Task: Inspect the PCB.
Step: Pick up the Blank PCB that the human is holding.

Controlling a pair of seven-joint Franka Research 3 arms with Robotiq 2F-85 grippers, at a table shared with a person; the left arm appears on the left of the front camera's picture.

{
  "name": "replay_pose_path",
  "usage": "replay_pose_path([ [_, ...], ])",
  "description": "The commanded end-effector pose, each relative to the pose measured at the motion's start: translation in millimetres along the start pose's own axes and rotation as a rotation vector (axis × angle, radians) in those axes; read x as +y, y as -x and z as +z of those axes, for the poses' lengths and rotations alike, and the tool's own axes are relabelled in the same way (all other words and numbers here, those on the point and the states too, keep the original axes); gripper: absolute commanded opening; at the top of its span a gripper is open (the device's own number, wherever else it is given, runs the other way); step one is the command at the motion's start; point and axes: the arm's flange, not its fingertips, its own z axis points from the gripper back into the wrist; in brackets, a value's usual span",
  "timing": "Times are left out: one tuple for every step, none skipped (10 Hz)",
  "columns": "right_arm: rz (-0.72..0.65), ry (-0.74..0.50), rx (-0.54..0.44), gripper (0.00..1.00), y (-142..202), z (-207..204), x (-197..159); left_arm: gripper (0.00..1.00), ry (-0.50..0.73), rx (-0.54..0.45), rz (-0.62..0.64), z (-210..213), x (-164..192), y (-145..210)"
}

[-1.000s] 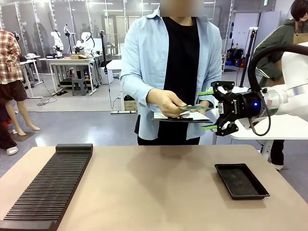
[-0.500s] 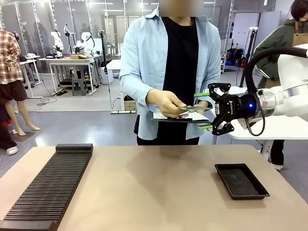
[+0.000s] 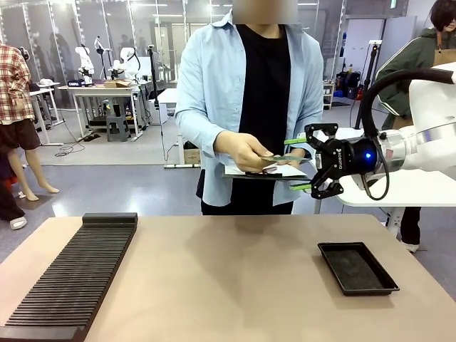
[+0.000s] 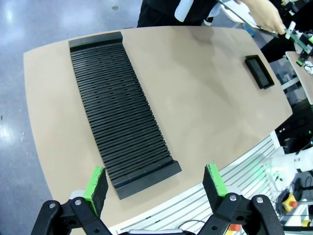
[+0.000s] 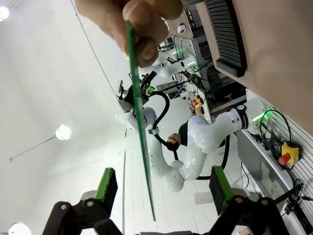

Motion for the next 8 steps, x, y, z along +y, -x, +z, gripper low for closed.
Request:
replay_pose_path([
  [0.060, -0.005, -0.027, 0.47, 1.0, -5.5, -0.8, 1.00, -0.018, 0.005, 0.014, 0.0, -2.3, 0.9],
  [0.062, -0.008, -0.024, 0.43, 0.9, -5.7, -1.0, 1.00, -0.018, 0.005, 0.014, 0.0, -2.3, 0.9],
  [0.061, -0.016, -0.025, 0.00, 0.7, -5.7, -1.0, 1.00, -0.018, 0.005, 0.014, 0.0, -2.3, 0.9],
  [0.062, -0.020, -0.027, 0.00, 0.7, -5.1, -0.8, 1.00, -0.018, 0.005, 0.014, 0.0, -2.3, 0.9],
  [0.068, -0.028, -0.034, 0.00, 0.7, -4.1, -0.6, 1.00, -0.018, 0.005, 0.014, 0.0, -2.3, 0.9],
  [0.077, -0.039, -0.040, 0.15, 0.2, -2.9, -0.5, 1.00, -0.018, 0.005, 0.014, 0.0, -2.3, 0.9],
  [0.081, -0.044, -0.046, 0.05, -0.8, -2.0, -1.2, 1.00, -0.018, 0.005, 0.014, 0.0, -2.3, 0.9],
  [0.079, -0.047, -0.047, 0.00, -1.5, -1.6, -1.9, 1.00, -0.018, 0.005, 0.014, 0.0, -2.3, 0.9],
])
